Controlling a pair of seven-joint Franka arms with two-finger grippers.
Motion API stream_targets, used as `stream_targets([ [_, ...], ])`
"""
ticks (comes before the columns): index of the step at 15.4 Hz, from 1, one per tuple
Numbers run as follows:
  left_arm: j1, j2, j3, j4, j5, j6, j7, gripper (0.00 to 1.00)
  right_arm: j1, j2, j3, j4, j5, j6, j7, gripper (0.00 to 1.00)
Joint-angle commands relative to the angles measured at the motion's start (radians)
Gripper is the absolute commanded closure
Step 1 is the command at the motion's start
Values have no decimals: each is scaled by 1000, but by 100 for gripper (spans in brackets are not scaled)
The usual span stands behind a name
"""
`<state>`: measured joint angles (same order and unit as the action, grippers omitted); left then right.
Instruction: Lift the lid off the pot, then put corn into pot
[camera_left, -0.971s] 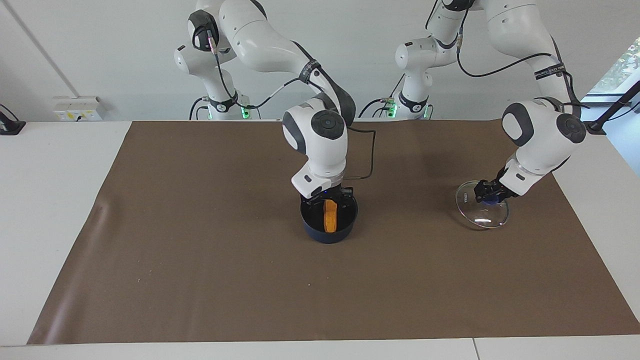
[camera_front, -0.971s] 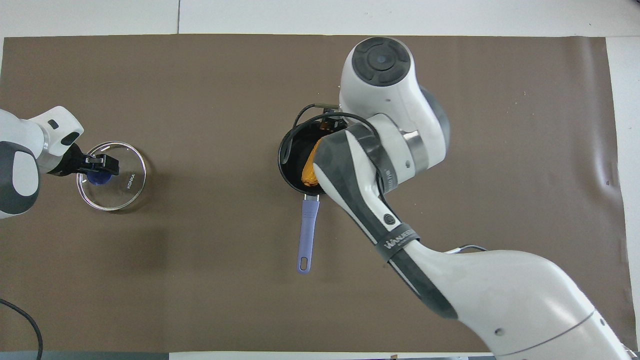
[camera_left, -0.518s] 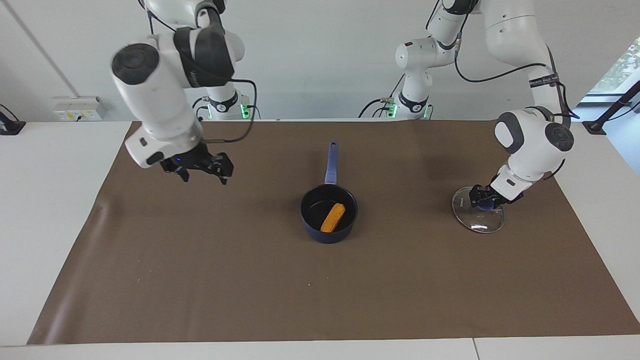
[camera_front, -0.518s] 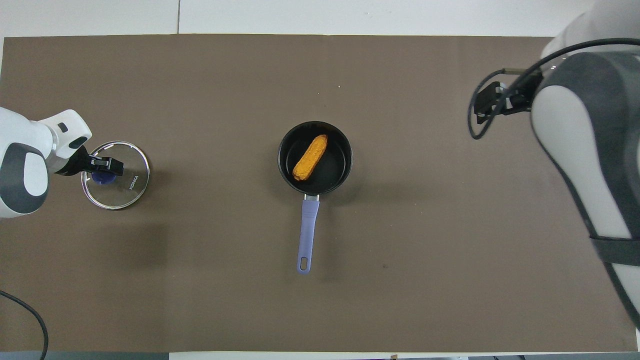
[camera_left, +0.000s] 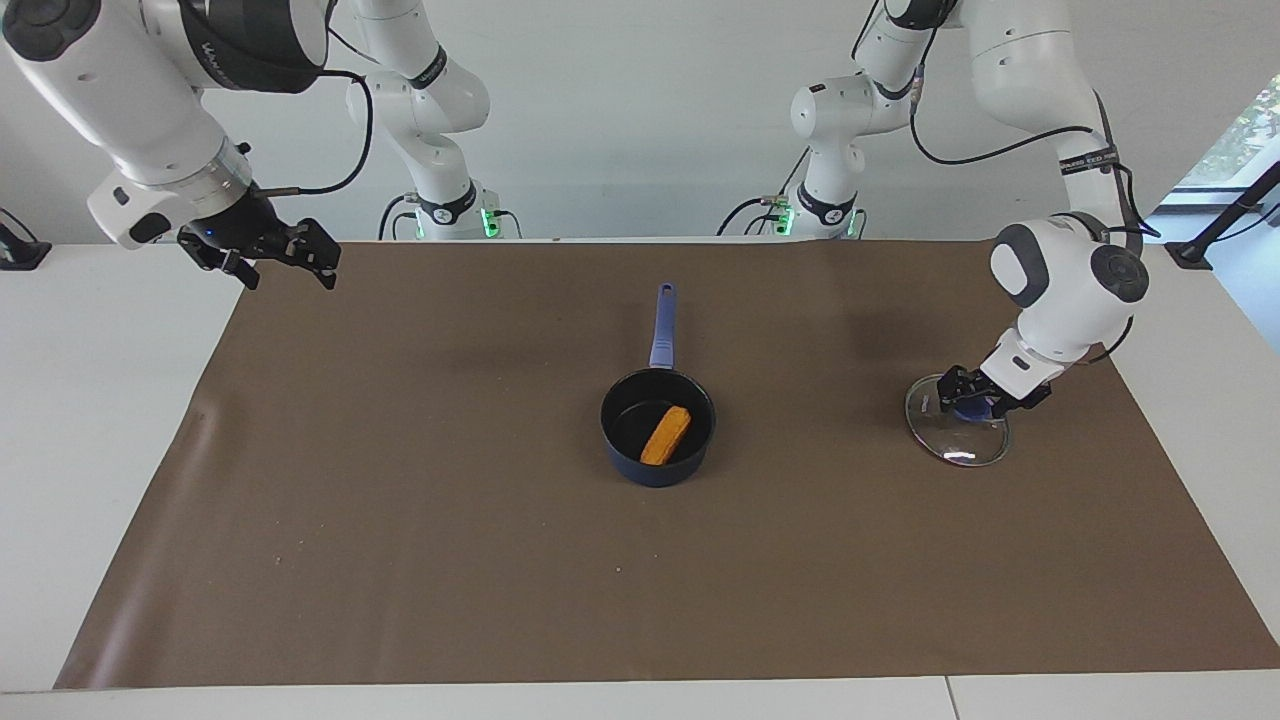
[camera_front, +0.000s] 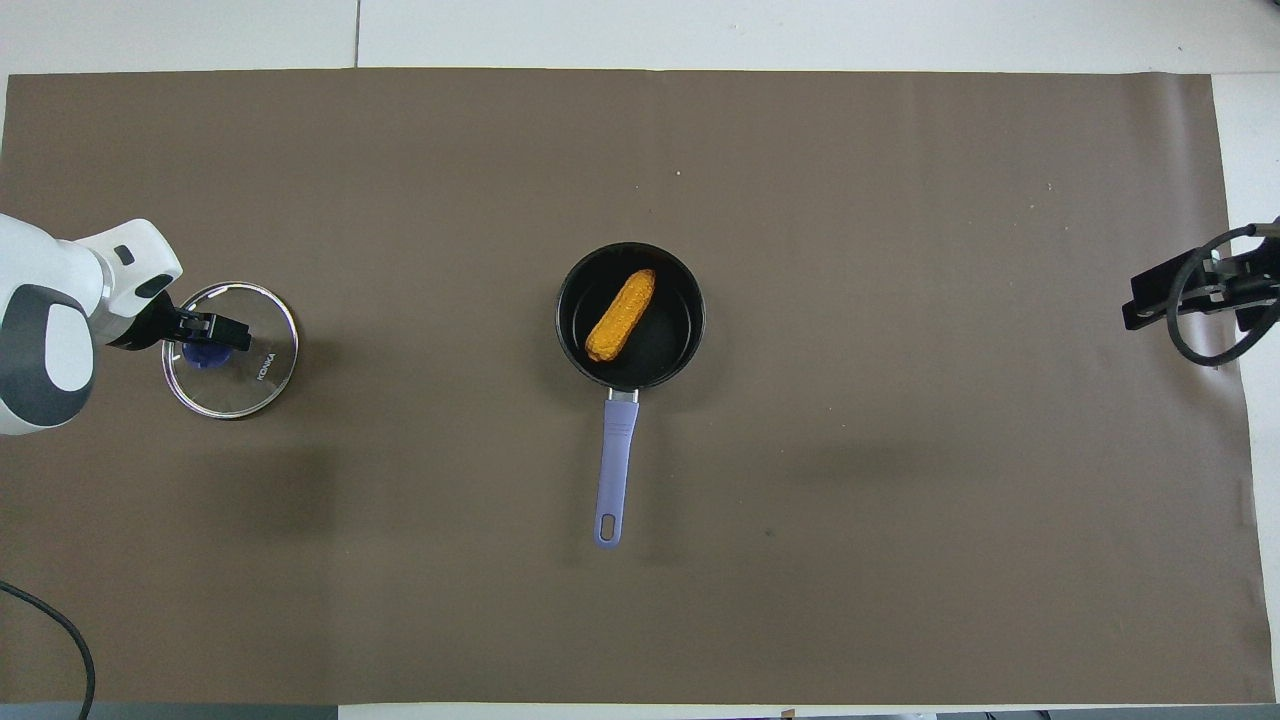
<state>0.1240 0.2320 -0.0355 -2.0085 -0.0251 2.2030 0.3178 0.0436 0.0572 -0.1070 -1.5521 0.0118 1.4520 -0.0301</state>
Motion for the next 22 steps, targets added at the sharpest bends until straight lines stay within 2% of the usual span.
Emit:
stream_targets([
  [1, 3, -32, 0, 37, 16, -58, 7, 0, -4, -63, 15, -100, -15, 42, -10, 0],
  [4, -15, -46, -3, 179, 16, -224, -46, 0, -43, -53, 16, -95, -12, 106, -7, 0],
  [7, -52, -89, -6, 307, 19, -394, -228, 0, -97, -77, 23, -109, -3, 104, -36, 0],
  [11, -55, -235, -11, 307, 36, -550, -240, 0, -110, -63, 21, -99, -13, 108, -48, 0],
  [14, -66, -302, -11, 268, 36, -621, -256, 0, -108, -53, 20, -89, -10, 105, -53, 0],
  [17, -72, -333, -8, 194, 36, -594, -266, 0, -116, -53, 15, -89, -10, 103, -54, 0],
  [18, -105, -336, 3, 189, 36, -570, -263, 0, -114, -53, 15, -86, -12, 100, -54, 0],
  [22, -141, -316, 9, 249, 37, -608, -269, 0, -110, -45, 16, -69, -16, 105, -53, 0],
])
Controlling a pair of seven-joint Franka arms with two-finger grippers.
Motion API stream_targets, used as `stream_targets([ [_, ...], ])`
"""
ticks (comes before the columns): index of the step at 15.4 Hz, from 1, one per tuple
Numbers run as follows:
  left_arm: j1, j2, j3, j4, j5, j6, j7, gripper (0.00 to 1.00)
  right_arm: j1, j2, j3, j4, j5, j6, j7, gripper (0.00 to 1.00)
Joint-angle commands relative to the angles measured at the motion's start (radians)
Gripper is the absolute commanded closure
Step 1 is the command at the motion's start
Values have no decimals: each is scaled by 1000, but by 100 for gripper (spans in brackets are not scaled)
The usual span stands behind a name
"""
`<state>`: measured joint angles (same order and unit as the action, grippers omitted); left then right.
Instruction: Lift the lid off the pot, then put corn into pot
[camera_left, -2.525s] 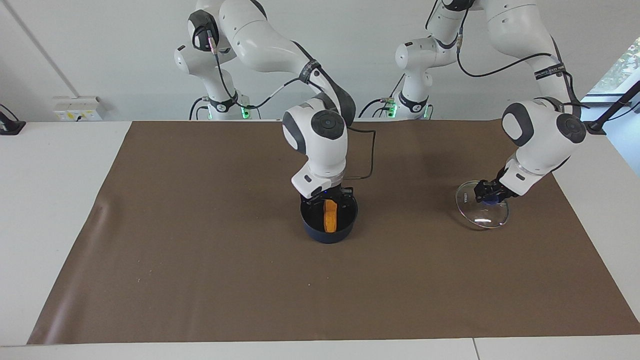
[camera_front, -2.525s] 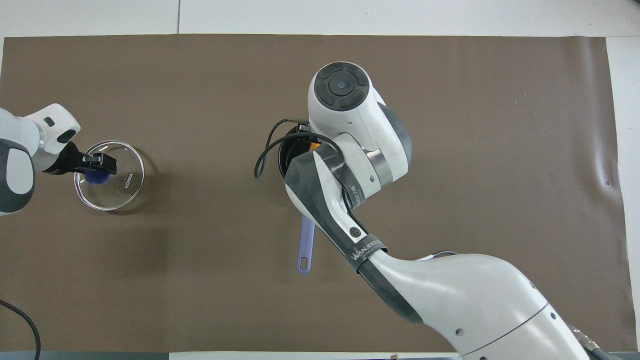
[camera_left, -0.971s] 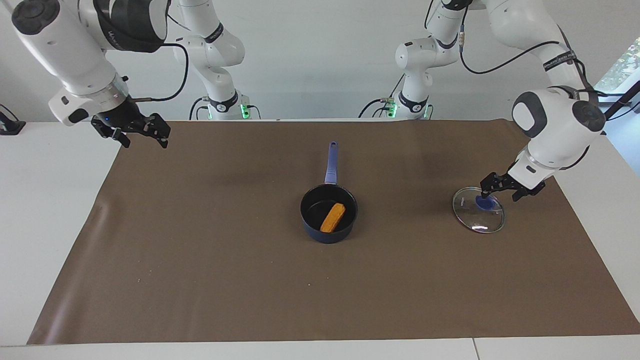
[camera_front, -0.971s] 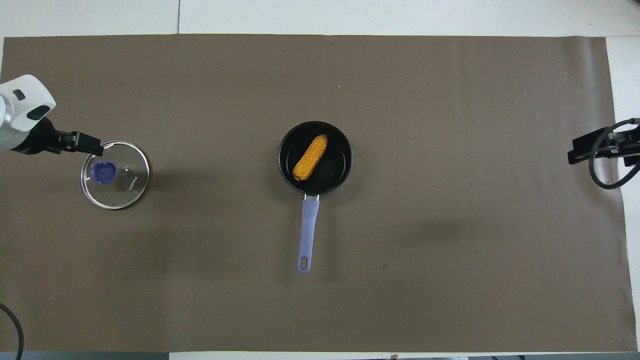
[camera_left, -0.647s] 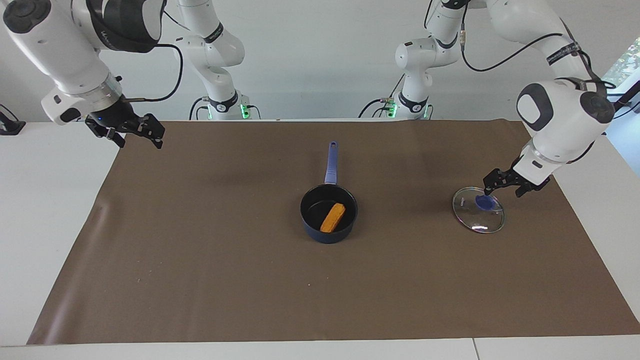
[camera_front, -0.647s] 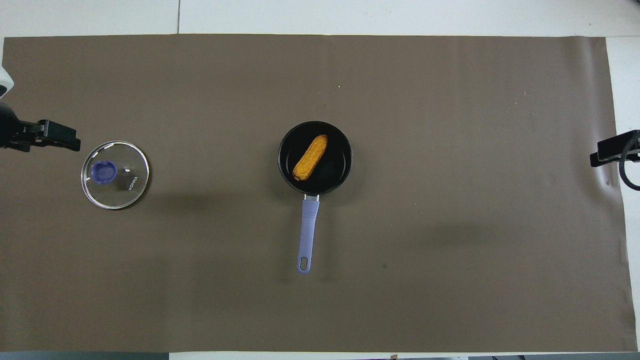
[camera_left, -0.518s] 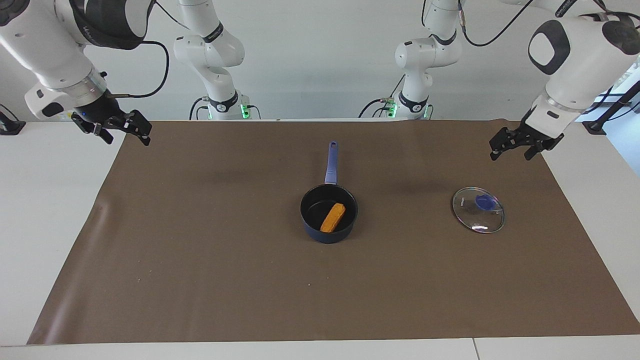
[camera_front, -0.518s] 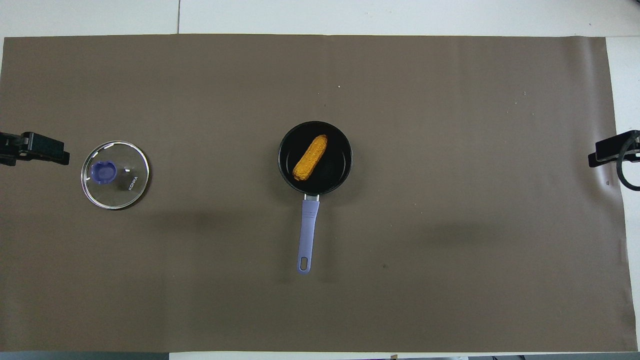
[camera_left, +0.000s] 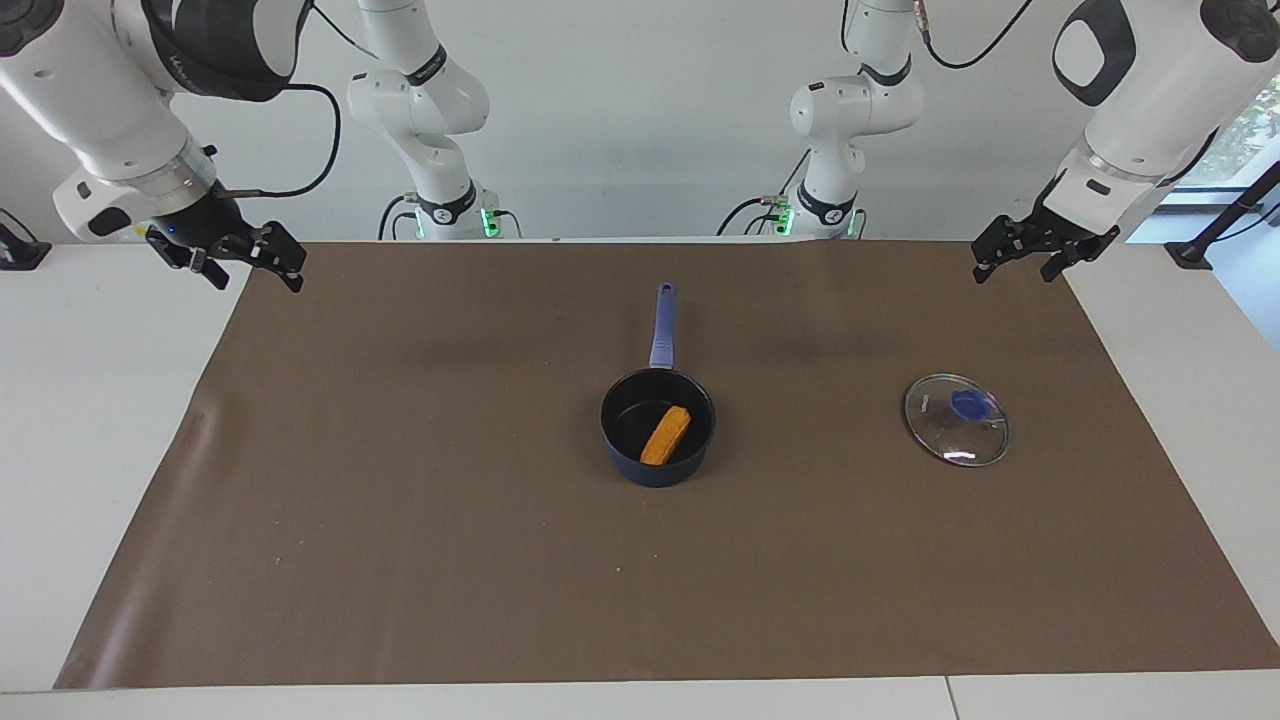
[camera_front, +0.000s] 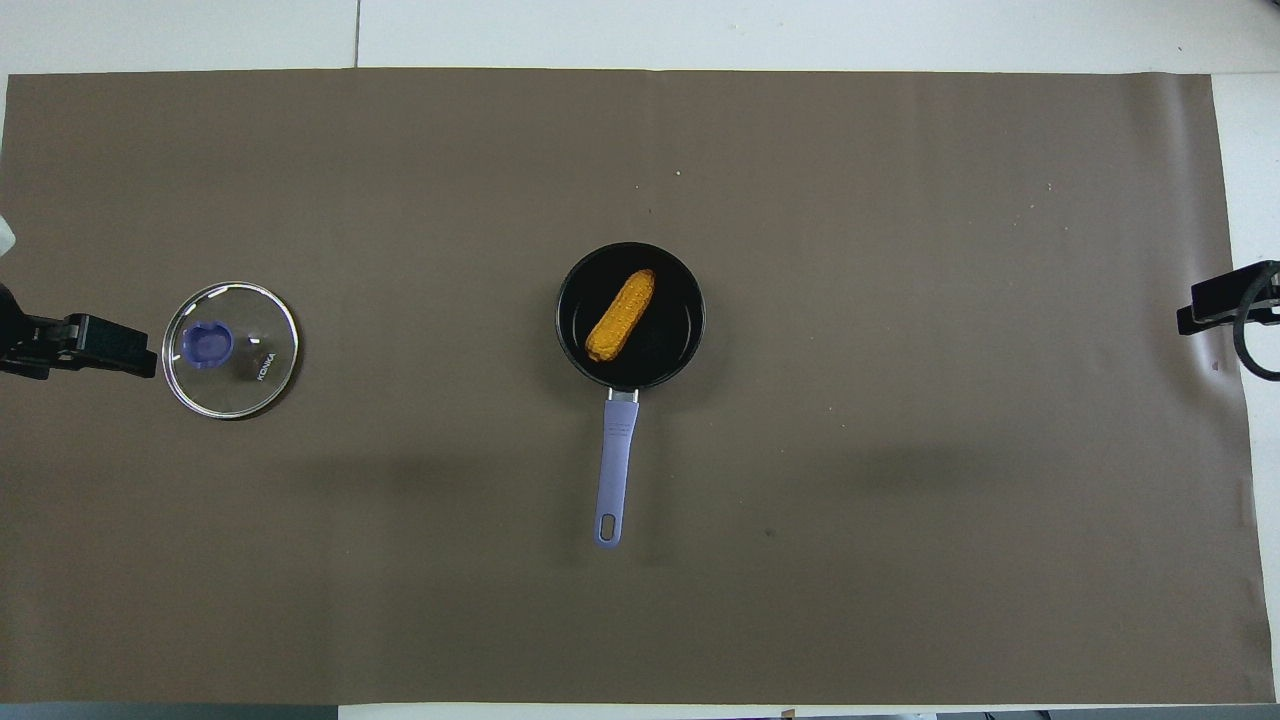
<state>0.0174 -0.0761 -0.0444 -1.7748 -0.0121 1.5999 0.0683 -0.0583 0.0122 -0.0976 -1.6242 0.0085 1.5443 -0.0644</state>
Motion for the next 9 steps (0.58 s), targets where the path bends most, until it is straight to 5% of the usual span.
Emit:
stream_targets([
  [1, -39, -5, 18, 15, 24, -3, -21, 0, -5, -1, 7, 3, -13, 11, -17, 0],
  [9, -22, 22, 0, 35, 21, -17, -44, 0, 3, 2, 13, 18, -36, 19, -15, 0],
])
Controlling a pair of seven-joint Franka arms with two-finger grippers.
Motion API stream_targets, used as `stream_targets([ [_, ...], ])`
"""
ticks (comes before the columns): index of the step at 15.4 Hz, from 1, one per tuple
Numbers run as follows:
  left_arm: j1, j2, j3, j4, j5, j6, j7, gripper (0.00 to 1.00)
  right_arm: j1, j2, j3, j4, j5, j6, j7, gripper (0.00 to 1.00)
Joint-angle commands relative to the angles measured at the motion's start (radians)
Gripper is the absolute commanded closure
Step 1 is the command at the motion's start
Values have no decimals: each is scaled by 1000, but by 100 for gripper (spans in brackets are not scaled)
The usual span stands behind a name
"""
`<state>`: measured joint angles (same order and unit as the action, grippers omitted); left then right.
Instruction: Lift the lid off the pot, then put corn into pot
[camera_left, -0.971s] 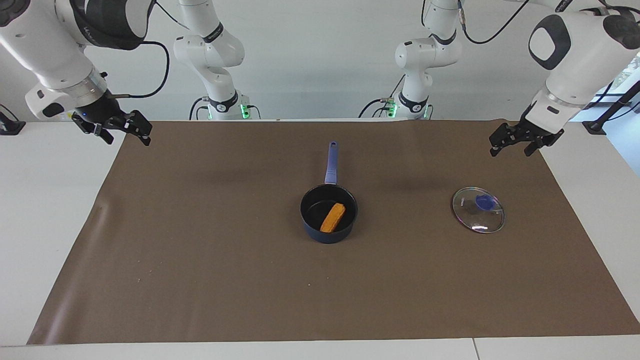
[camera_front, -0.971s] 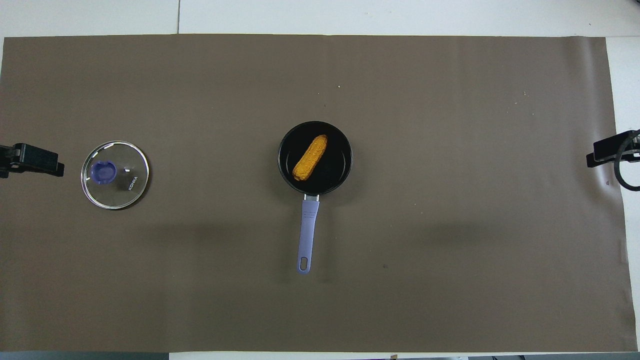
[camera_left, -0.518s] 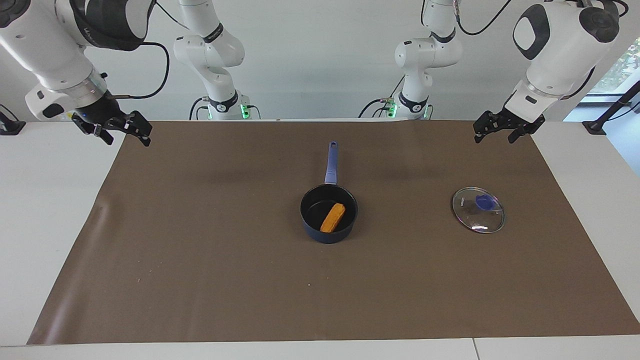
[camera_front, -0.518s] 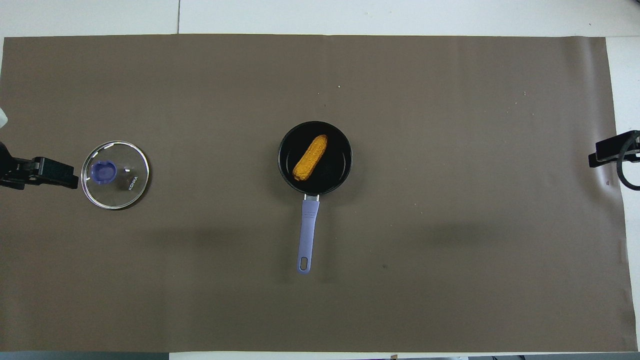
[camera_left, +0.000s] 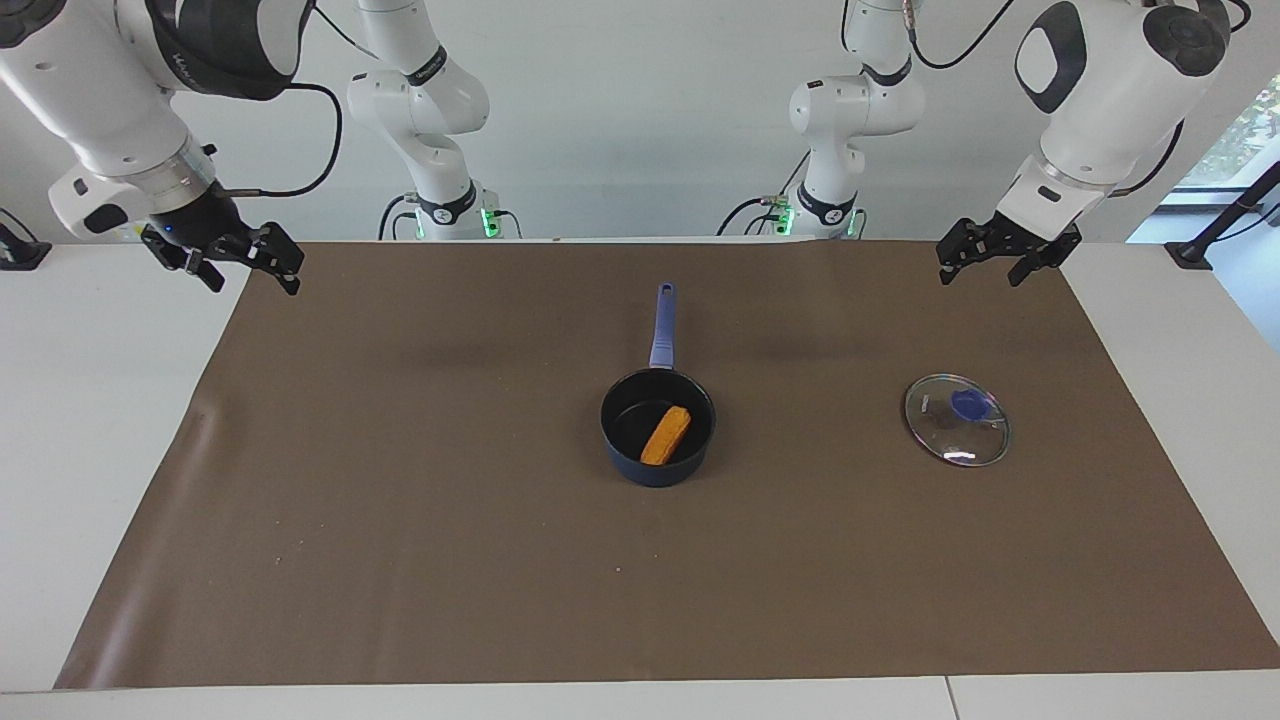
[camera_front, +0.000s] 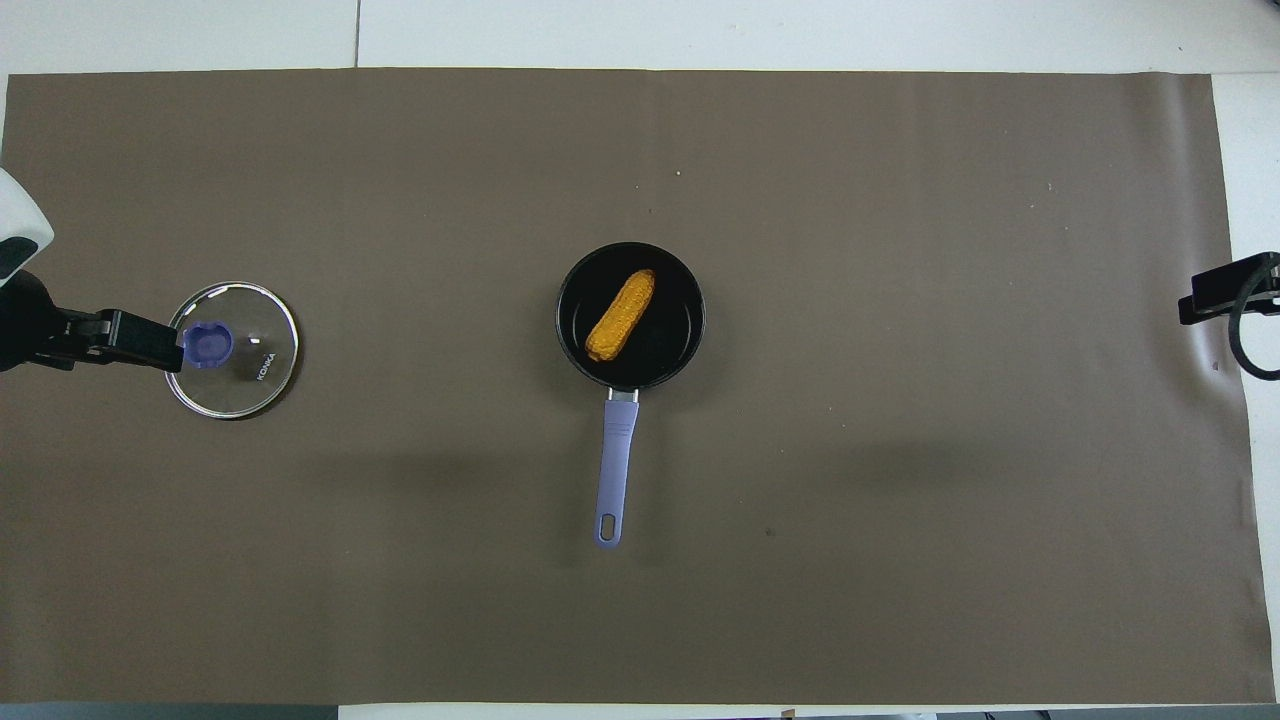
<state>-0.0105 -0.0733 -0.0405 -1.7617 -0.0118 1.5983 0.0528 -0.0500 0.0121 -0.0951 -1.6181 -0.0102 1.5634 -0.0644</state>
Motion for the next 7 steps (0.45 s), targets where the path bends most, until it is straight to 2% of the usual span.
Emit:
stream_targets([
  [1, 20, 21, -16, 24, 21, -15, -28, 0, -5, 8, 12, 23, -16, -5, -15, 0],
  [7, 27, 4, -24, 24, 19, -15, -24, 0, -1, 11, 15, 30, -7, -22, -17, 0],
])
